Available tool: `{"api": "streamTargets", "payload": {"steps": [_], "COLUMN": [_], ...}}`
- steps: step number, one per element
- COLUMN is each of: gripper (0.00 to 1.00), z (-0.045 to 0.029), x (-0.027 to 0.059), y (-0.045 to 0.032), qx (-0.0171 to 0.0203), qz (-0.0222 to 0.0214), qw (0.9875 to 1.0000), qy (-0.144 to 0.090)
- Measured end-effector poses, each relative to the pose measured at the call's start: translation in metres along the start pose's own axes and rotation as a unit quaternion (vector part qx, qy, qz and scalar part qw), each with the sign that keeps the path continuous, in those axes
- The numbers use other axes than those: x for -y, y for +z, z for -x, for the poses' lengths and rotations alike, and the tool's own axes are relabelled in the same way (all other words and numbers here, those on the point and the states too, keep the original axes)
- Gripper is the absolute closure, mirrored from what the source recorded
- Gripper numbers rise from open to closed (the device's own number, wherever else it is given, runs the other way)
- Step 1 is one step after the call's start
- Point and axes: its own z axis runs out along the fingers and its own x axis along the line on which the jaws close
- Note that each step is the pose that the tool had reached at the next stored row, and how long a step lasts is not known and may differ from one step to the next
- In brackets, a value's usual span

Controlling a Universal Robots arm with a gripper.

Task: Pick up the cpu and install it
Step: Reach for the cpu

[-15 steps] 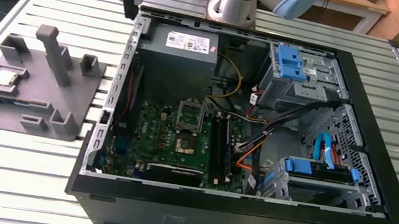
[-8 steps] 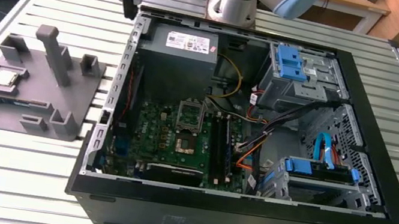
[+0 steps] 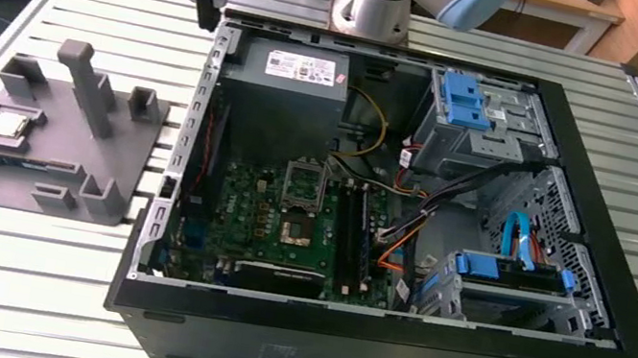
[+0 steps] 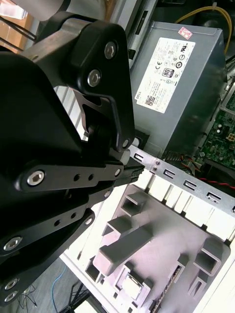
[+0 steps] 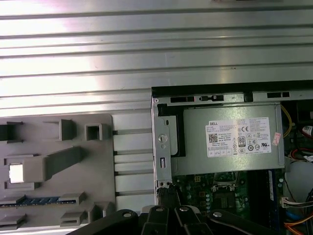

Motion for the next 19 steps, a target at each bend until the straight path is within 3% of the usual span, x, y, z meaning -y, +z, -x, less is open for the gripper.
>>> {"api": "streamTargets", "payload": {"steps": [8,19], "gripper": [0.89,0.89], "z": [-0.0049,-0.026], "x": [0.0004,0.002], "y": [-0.0002,-0.001], "qx": [0.0,0.0004], "qz": [0.0,0.0], "qw": [1.0,1.0], "qy": [0.0,0.0]}}
